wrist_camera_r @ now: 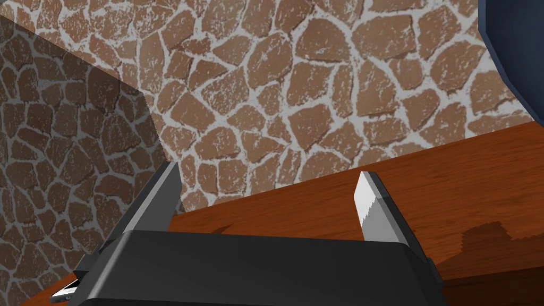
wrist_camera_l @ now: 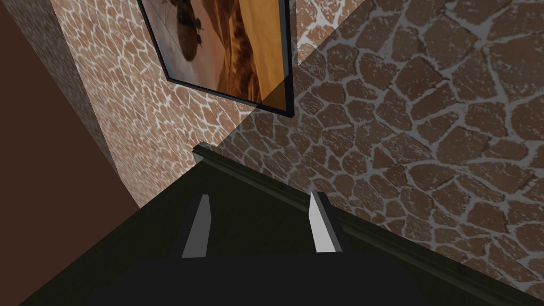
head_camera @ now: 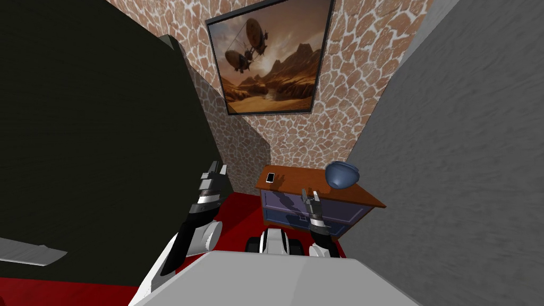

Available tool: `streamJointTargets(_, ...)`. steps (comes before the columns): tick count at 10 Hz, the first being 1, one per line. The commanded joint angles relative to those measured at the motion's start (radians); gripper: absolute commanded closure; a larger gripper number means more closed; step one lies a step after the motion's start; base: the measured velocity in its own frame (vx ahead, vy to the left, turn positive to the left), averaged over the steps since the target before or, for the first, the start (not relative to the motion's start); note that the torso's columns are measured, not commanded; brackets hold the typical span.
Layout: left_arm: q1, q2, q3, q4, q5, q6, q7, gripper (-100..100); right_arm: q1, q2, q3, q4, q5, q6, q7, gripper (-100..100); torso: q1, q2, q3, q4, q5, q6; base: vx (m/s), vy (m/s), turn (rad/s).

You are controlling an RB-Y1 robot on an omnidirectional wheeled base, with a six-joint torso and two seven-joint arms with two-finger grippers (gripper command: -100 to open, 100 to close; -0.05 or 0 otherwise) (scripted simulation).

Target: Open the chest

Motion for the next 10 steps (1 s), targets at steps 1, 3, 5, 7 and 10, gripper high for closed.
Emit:
streamJointTargets(1, 0.000, 0.000, 0.000, 0.000, 0.000, 0.000, 0.000, 0, -0.008, -0.002, 0.008, 0.037, -0.013, -0.019, -0.077, -100, 0.000, 0.000, 0.000, 0.000, 0.000, 0.000, 0.006, 0.007, -0.005)
streamJointTargets(3, 0.000, 0.000, 0.000, 0.000, 0.000, 0.000, 0.000, 0, -0.019, -0.003, 0.027, 0.083, -0.040, -0.049, -0.126, -100, 0.000, 0.000, 0.000, 0.000, 0.000, 0.000, 0.004, 0.005, 0.025)
streamJointTargets(5, 0.000, 0.000, 0.000, 0.000, 0.000, 0.000, 0.000, 0, -0.019, -0.003, 0.027, 0.089, -0.040, -0.049, -0.175, -100, 0.000, 0.000, 0.000, 0.000, 0.000, 0.000, 0.008, 0.007, 0.015)
streamJointTargets(7, 0.000, 0.000, 0.000, 0.000, 0.000, 0.000, 0.000, 0, -0.029, -0.003, 0.045, 0.140, -0.067, -0.079, -0.231, -100, 0.000, 0.000, 0.000, 0.000, 0.000, 0.000, 0.012, 0.008, 0.039)
streamJointTargets(10, 0.000, 0.000, 0.000, 0.000, 0.000, 0.000, 0.000, 0, -0.038, -0.003, 0.063, 0.189, -0.093, -0.107, -0.315, -100, 0.000, 0.000, 0.000, 0.000, 0.000, 0.000, 0.007, 0.005, 0.025)
